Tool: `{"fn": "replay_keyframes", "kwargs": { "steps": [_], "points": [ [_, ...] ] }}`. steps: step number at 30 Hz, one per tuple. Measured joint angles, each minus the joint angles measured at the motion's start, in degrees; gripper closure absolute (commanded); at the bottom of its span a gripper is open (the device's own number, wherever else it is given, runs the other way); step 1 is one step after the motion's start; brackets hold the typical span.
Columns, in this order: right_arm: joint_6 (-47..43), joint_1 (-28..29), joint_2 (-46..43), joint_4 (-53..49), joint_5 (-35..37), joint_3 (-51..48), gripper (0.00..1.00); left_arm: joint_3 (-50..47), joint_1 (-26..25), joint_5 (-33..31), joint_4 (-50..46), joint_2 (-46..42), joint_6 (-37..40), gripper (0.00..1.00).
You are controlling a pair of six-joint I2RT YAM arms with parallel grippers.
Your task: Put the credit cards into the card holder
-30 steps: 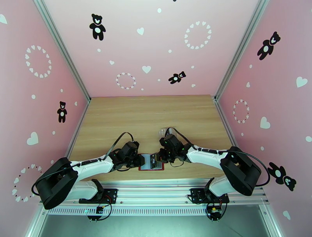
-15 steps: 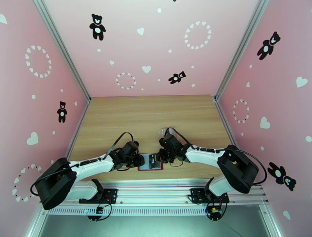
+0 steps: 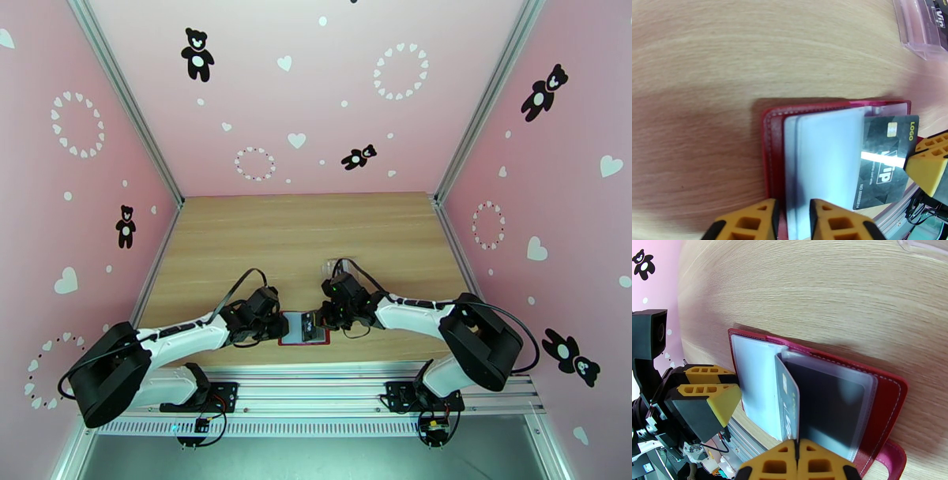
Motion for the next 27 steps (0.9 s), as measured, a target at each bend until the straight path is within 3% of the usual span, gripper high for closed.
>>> {"fn": "replay_keyframes", "kwargs": {
  "steps": [27],
  "points": [
    [3.28,1.88,2.67,3.34,0.52,0.0,1.0,-0.48,-0.04,-0.09,1.01,0.07,-0.02,0.76]
  ]
}}
